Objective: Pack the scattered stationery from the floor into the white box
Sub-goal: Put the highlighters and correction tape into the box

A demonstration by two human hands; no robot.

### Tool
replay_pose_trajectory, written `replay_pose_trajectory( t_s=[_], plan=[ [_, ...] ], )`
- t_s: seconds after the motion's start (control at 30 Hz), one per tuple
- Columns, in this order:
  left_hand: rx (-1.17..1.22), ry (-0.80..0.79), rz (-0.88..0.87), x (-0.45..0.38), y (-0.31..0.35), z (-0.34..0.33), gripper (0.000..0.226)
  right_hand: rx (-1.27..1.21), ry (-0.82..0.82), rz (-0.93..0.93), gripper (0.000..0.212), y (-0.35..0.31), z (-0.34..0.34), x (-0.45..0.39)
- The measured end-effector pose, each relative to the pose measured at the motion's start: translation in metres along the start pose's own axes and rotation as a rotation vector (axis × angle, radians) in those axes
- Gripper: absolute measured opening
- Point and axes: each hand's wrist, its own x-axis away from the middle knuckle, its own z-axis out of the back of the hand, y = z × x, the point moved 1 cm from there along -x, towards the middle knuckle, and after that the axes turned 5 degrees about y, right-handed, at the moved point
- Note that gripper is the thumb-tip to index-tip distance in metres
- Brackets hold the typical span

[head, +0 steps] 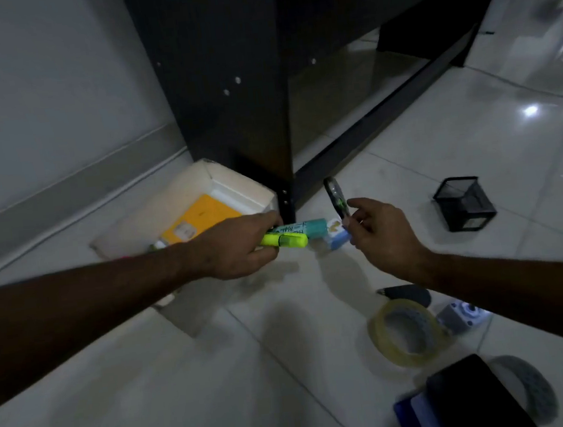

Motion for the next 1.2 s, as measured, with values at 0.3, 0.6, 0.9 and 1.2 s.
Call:
replay_pose_trajectory(
  t_s=[0.3,0.6,0.9,1.2],
  plan=[
    [-0.144,-0.116,0.403,0.085,-0.087,0.091,0.055,-0.173,-0.189,0.118,0.022,-0.097,-0.053,0.000],
    [-0.178,-0.268,0.560,0.102,-0.142,0.087,0.034,-0.027,-0.388,0.091,0.021,-0.153,-0.156,-0.043],
    [-0.222,-0.348,0.620,0.096,-0.169,0.058,0.039,0.335,-0.559,0.198,0.031,-0.164,-0.231,-0.061],
    [-0.184,-0.409,0.641,0.092,-0.185,0.055,0.034,0.083,-0.768,0.175,0.038,-0.167,-0.271,-0.065]
  ],
)
